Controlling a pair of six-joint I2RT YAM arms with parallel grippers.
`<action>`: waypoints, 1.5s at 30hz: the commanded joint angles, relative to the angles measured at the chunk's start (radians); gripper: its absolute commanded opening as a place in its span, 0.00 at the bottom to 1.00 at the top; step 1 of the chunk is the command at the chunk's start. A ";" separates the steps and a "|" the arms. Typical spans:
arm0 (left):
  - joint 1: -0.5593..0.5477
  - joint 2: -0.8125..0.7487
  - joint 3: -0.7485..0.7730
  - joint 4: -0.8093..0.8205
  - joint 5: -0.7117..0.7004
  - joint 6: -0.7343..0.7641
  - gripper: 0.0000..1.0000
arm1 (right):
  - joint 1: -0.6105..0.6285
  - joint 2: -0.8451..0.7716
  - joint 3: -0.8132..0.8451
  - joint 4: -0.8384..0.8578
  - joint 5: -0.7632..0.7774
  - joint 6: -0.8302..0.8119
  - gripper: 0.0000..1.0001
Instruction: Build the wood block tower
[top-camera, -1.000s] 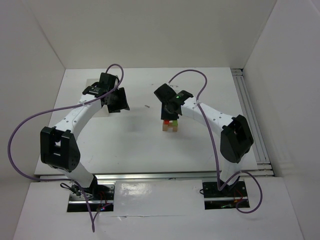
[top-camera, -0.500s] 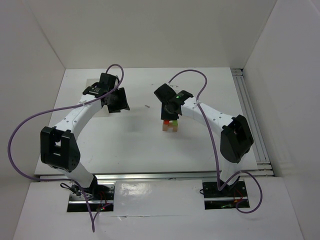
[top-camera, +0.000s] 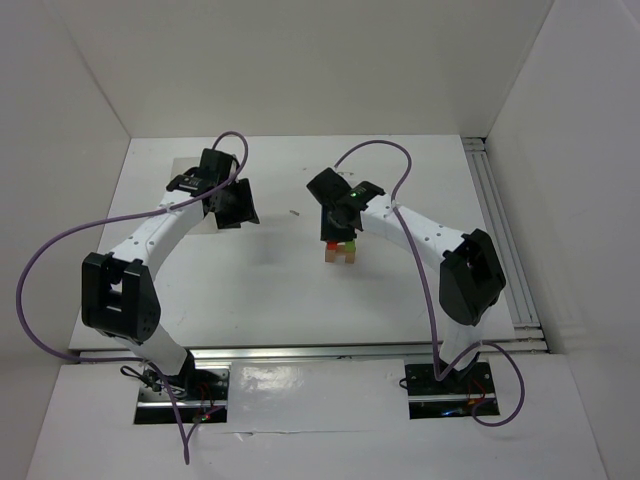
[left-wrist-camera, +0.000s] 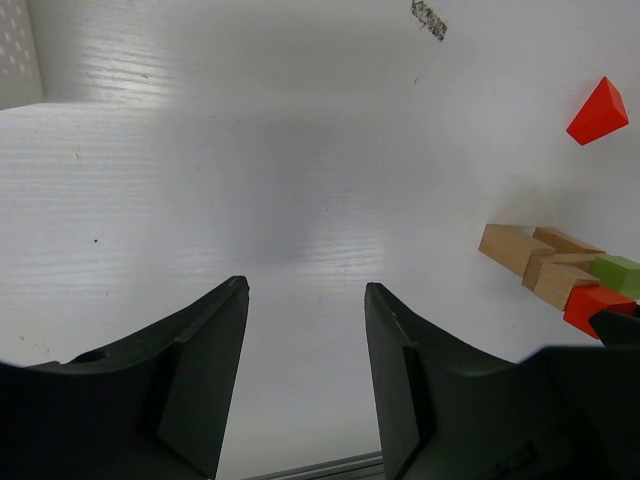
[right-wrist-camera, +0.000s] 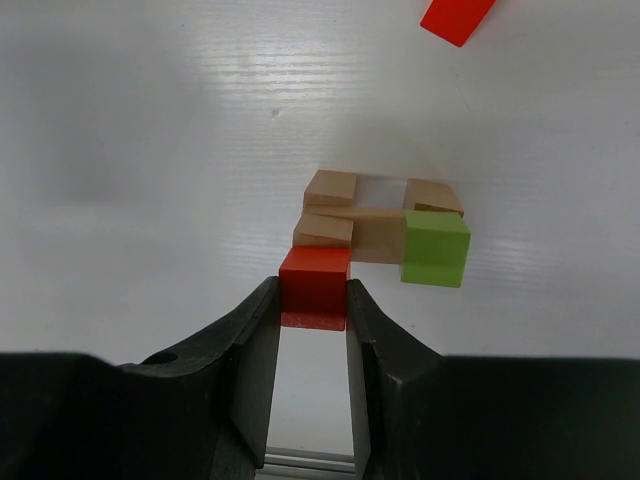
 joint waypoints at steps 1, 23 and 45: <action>0.006 -0.034 -0.003 0.014 0.002 0.008 0.62 | 0.013 0.011 0.013 -0.005 0.007 -0.006 0.34; 0.006 -0.043 -0.012 0.014 0.002 0.008 0.62 | 0.013 0.030 0.033 -0.014 0.025 -0.015 0.39; 0.006 -0.024 0.016 0.014 -0.007 0.017 0.62 | -0.296 0.109 0.216 0.098 0.071 -0.205 0.77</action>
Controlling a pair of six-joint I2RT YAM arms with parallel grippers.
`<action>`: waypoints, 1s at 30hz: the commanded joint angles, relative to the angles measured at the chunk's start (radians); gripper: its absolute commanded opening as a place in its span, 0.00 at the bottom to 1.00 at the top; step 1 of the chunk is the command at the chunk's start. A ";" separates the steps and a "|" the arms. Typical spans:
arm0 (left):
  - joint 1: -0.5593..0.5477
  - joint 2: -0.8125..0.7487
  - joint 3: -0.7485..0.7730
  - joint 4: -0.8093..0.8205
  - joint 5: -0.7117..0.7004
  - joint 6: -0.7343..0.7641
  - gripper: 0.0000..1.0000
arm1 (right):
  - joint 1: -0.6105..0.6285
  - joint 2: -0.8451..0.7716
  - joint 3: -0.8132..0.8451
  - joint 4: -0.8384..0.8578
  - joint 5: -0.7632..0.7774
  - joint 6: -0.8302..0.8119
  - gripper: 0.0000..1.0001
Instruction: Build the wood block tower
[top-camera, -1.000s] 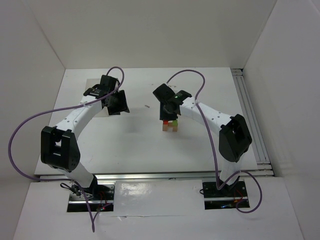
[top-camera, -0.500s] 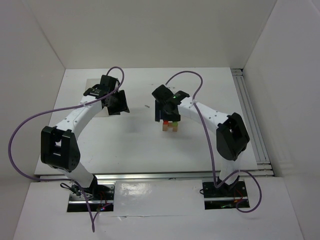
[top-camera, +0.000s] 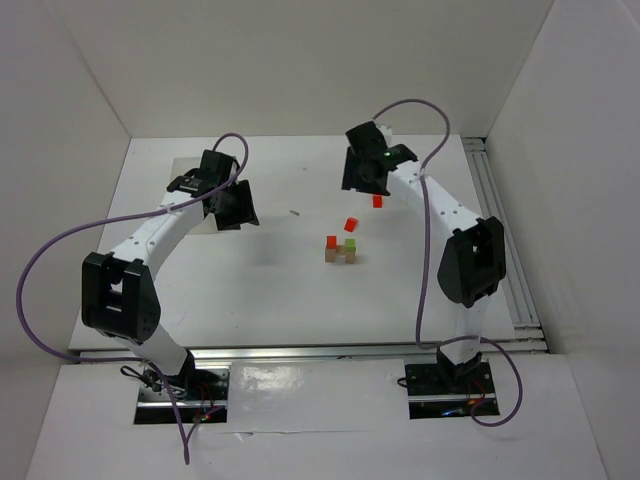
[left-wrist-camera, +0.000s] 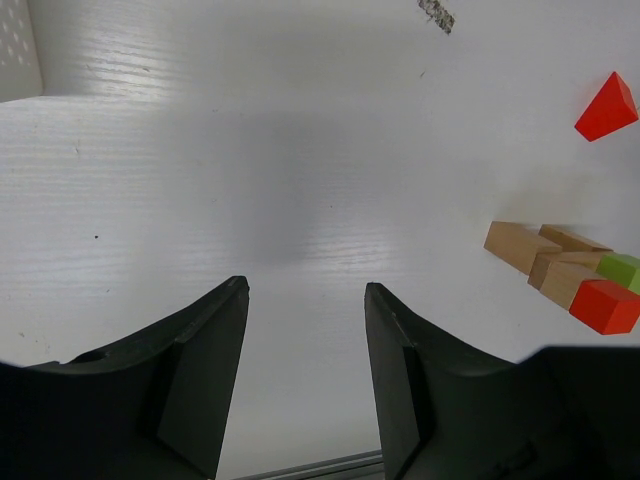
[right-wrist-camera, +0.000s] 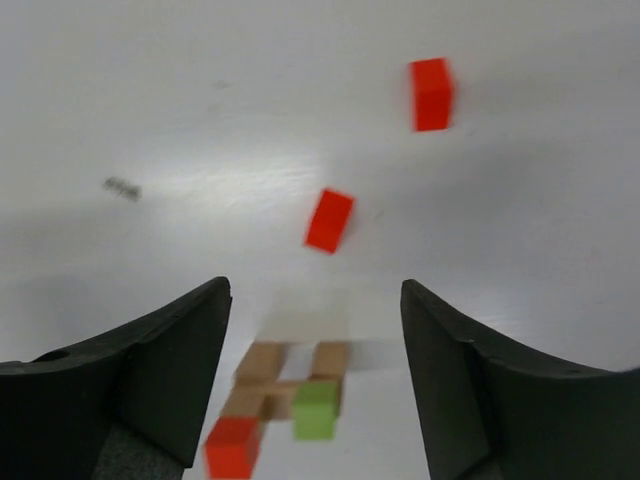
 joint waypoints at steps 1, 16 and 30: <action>0.007 -0.023 0.037 0.005 -0.006 0.016 0.62 | -0.126 0.063 -0.036 0.087 -0.003 -0.064 0.74; 0.025 0.049 0.108 -0.026 -0.044 0.004 0.62 | -0.249 0.364 0.121 0.127 -0.082 -0.180 0.69; 0.025 0.109 0.171 -0.045 -0.044 -0.005 0.62 | -0.291 0.447 0.139 0.224 -0.165 -0.210 0.46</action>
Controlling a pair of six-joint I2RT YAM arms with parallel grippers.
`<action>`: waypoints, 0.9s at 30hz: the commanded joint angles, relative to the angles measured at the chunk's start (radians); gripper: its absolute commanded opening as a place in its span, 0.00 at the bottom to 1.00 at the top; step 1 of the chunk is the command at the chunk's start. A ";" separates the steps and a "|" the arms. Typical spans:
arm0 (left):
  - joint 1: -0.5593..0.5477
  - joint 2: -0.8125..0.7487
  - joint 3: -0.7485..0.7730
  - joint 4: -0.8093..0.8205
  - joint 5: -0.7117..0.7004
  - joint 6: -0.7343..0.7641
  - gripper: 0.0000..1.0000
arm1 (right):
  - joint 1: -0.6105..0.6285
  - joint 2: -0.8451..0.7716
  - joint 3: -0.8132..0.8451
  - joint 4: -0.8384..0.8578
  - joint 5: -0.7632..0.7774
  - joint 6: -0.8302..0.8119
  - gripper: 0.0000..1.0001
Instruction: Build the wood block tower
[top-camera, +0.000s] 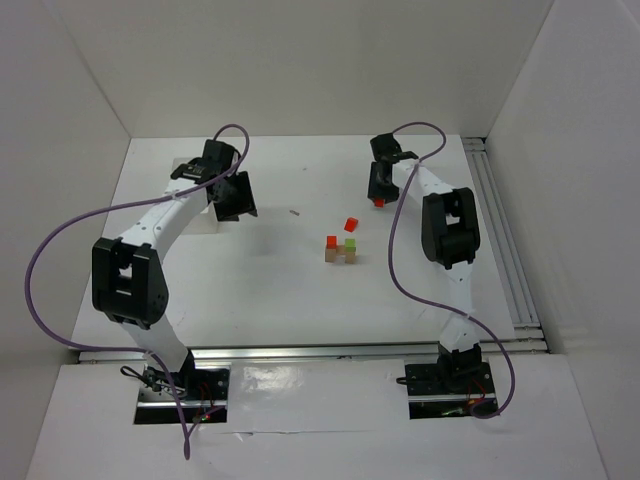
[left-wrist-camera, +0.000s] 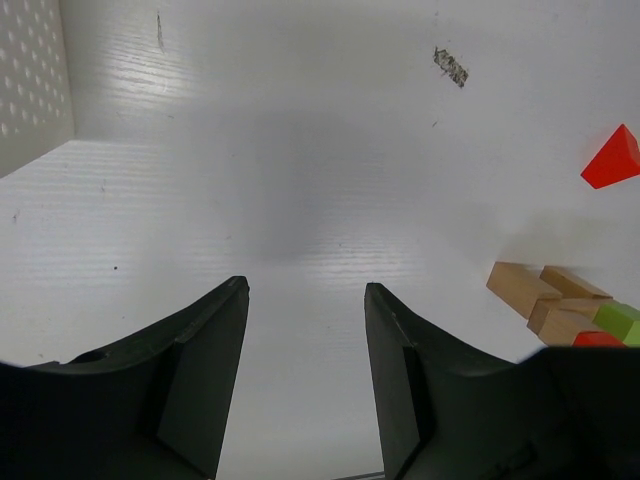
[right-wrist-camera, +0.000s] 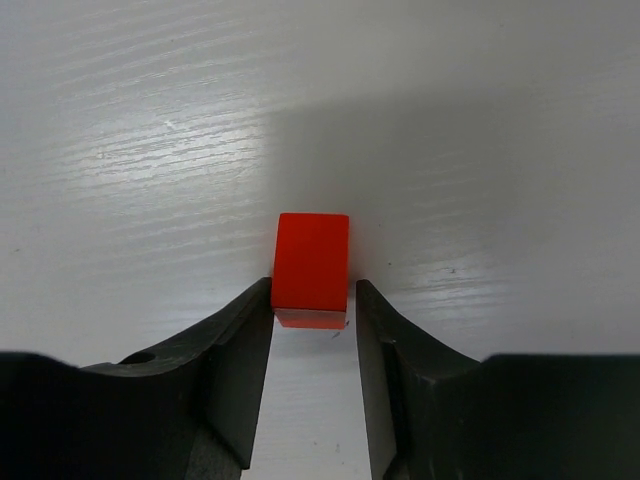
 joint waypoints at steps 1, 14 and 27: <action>0.006 0.013 0.047 -0.004 -0.010 -0.002 0.62 | 0.000 0.017 0.040 0.051 -0.023 -0.013 0.45; -0.012 0.033 0.084 -0.013 -0.010 -0.002 0.61 | 0.029 -0.230 -0.054 0.007 0.054 -0.004 0.12; -0.003 0.000 0.083 -0.044 -0.049 0.007 0.61 | 0.247 -0.652 -0.407 -0.105 0.014 0.208 0.14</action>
